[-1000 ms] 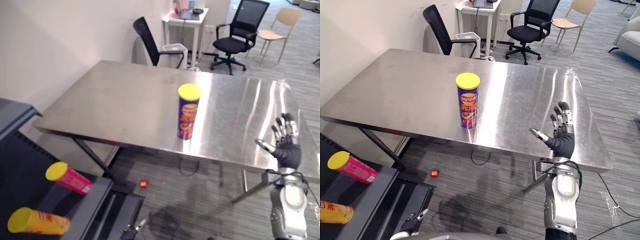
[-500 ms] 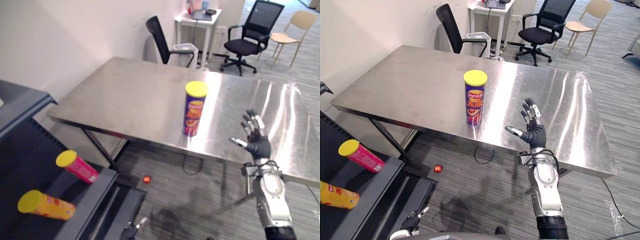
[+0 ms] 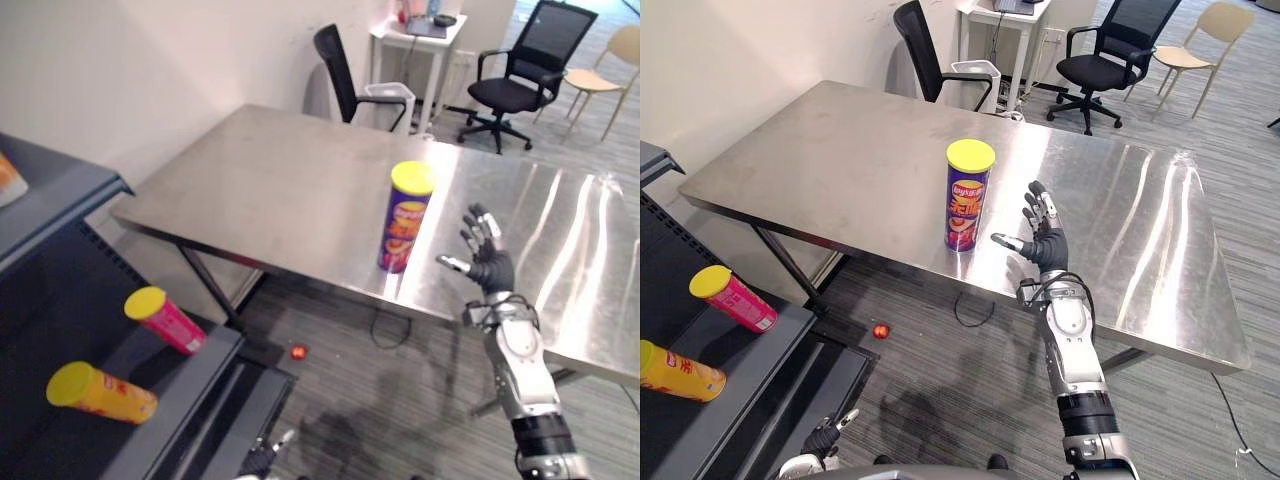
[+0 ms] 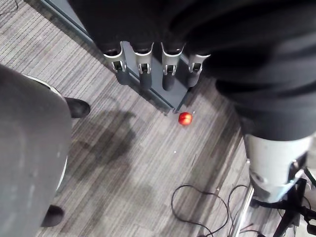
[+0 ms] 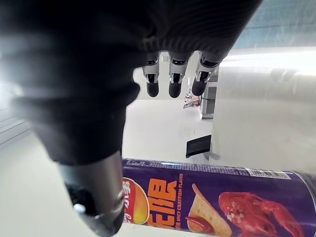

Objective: Put the gum and the chips on the shelf.

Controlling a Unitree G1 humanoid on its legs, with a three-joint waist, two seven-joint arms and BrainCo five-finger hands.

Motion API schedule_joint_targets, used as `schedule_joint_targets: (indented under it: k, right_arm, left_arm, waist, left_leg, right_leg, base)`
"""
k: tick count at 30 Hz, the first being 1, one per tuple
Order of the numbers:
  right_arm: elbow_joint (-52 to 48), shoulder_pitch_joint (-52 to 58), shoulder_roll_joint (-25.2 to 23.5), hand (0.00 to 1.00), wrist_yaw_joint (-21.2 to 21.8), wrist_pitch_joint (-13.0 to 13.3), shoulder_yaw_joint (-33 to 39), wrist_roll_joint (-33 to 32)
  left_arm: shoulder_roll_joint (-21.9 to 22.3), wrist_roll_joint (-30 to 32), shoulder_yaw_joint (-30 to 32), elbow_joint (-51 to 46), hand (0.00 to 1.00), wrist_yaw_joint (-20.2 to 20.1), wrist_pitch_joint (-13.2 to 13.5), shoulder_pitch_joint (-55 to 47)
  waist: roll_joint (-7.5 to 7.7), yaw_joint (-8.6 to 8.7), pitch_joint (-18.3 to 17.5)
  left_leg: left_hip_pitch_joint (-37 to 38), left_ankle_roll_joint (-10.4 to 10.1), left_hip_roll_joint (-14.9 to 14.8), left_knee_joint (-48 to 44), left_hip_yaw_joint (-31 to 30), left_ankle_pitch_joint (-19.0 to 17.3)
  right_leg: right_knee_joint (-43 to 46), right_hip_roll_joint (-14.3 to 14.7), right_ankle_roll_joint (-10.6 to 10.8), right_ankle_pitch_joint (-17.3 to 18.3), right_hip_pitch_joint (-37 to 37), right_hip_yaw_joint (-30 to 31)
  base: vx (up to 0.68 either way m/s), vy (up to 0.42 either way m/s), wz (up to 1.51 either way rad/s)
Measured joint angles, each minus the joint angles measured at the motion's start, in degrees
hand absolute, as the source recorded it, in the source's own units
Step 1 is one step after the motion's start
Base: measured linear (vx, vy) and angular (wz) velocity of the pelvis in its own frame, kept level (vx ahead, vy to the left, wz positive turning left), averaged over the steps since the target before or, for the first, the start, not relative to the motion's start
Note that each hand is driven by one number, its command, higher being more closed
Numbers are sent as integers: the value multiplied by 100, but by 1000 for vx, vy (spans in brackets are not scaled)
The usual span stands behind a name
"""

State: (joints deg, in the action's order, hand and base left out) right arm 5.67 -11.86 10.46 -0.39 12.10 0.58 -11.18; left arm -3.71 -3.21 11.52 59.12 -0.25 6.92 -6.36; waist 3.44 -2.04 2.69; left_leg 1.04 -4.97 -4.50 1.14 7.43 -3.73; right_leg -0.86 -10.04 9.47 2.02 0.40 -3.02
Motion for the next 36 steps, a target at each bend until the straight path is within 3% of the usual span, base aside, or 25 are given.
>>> schedule_joint_targets:
  k: [34, 35, 36]
  right_arm:
    - [1579, -1588, -20, 0, -229, -296, -567, 225]
    - [1581, -1637, -22, 100, -231, -312, -567, 224]
    - [1637, -1726, -21, 100, -233, -321, -567, 224]
  left_arm:
    - [17, -61, -46, -245, 0, 49, 2, 47]
    - [17, -62, -56, -264, 0, 51, 3, 47]
    - [22, -67, -59, -285, 0, 54, 4, 51]
  waist:
    - [-3, -203, 280]
    - [-1, -219, 295]
    - [-3, -246, 314]
  left_leg:
    - [2, 20, 38, 274, -196, 185]
    - [2, 20, 38, 274, -200, 185]
    - [2, 20, 37, 273, -200, 185]
  right_leg:
    - [-14, -26, -1, -1, 14, -243]
    - [-14, -27, -1, -1, 17, -252]
    - [-16, -25, -22, -16, 17, -256]
  base:
    - [-2, -4, 3]
    - [0, 0, 0]
    - [0, 0, 0]
